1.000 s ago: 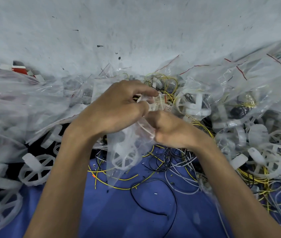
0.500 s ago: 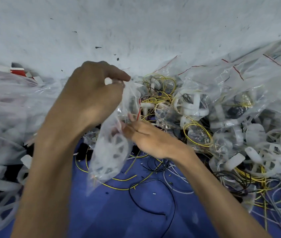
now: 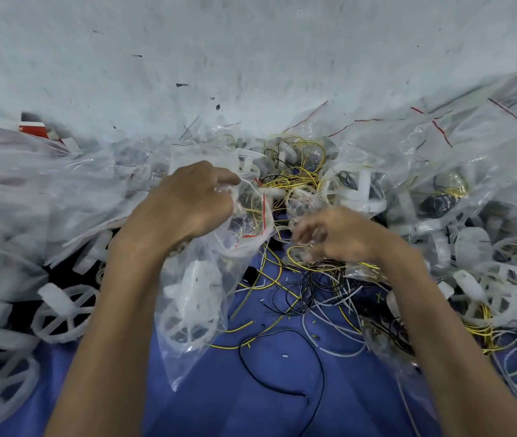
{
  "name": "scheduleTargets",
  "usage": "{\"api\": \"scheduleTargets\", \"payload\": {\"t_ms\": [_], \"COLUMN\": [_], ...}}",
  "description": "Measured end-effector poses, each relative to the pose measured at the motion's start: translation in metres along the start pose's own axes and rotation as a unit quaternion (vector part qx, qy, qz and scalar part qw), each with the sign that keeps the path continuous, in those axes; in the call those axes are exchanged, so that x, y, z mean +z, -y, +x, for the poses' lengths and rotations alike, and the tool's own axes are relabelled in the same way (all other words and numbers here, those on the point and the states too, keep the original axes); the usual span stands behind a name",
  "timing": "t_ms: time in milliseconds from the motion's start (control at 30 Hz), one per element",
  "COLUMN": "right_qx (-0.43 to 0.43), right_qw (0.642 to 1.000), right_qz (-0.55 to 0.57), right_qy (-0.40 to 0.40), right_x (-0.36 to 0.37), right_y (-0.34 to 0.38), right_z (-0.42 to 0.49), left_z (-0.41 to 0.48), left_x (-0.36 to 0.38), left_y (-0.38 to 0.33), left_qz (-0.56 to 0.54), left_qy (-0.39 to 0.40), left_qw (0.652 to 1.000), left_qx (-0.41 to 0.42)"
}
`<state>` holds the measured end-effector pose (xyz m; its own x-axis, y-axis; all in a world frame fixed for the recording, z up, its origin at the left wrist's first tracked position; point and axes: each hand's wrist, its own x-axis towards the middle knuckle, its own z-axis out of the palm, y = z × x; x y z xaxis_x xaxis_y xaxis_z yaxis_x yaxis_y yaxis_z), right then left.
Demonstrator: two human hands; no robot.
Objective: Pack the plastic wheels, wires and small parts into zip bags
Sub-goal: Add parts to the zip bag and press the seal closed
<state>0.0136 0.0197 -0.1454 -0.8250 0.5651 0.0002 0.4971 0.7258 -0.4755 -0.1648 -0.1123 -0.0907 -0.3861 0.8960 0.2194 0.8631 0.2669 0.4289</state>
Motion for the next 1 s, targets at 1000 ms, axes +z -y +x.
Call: {"api": "scheduleTargets", "payload": {"t_ms": [1000], "right_qx": [-0.011], "right_qw": [0.704], "right_qz": [0.629], "right_qy": [-0.330], "right_x": [-0.031], "right_y": [0.011], "right_z": [-0.014], "left_z": [0.007], "left_x": [0.026], "left_y": [0.002], "left_qz": [0.029], "left_qy": [-0.083], "left_qw": [0.994], "left_qx": [0.072]}}
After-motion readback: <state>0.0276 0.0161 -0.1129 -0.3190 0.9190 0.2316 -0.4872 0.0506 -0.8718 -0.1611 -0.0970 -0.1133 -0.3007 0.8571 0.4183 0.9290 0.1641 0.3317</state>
